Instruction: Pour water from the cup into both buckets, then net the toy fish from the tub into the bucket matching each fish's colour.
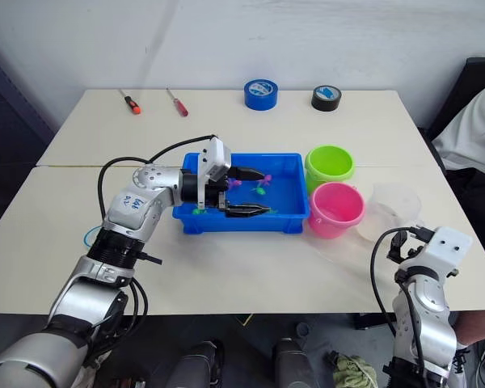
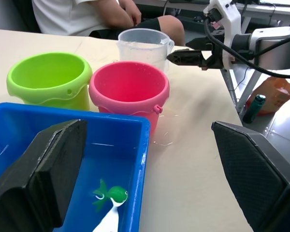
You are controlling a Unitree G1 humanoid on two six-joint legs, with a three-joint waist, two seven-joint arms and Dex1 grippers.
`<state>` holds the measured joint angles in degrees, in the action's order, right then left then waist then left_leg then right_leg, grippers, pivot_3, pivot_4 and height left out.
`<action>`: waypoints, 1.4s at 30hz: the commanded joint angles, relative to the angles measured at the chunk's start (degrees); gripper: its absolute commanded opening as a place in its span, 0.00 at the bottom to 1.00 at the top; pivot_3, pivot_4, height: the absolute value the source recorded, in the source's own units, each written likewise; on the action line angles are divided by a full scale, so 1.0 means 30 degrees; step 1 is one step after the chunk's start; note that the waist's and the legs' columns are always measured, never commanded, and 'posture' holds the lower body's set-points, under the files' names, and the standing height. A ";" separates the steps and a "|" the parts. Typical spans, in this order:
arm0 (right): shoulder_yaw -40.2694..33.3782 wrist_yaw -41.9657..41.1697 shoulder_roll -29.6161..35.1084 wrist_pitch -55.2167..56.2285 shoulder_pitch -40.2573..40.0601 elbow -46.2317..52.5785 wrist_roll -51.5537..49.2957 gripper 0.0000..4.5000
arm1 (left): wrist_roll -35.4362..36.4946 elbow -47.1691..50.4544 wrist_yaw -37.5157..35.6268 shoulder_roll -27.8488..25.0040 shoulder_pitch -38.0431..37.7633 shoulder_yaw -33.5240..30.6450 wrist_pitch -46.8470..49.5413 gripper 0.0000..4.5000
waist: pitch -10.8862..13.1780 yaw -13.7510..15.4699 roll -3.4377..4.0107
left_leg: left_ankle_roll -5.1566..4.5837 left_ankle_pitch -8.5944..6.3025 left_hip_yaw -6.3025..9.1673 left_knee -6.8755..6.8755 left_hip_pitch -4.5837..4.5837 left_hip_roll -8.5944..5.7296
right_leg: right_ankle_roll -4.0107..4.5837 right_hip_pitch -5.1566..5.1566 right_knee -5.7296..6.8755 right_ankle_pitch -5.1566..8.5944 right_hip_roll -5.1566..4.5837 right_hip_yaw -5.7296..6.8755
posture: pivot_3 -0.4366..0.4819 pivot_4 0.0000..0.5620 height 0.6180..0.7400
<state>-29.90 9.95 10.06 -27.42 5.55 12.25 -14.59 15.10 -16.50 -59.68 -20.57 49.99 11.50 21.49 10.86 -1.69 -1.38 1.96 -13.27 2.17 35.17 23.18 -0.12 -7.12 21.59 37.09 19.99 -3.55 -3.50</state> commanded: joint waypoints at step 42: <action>-0.0521 0.1980 -0.0254 0.7760 0.4494 -0.7268 -0.0225 0.98 | 0.0239 0.3394 0.0582 -0.1751 -0.0788 -0.0633 0.1667 1.00 | 0.0008 -0.0081 0.0024 | 0.0026 0.0021 0.0005 -0.0003 -0.0003 0.0005 | 0.0001 0.0003 0.0020 0.0000 -0.0001 0.0000 | 0.48 0.27 0.95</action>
<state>-31.71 16.75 8.22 -5.98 18.51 -10.55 -14.79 15.20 -9.05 -58.23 -25.40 47.57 11.24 26.73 10.88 -1.93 -1.31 2.04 -13.21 2.18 35.16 23.17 -0.10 -7.11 21.60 37.15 19.99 -3.55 -3.50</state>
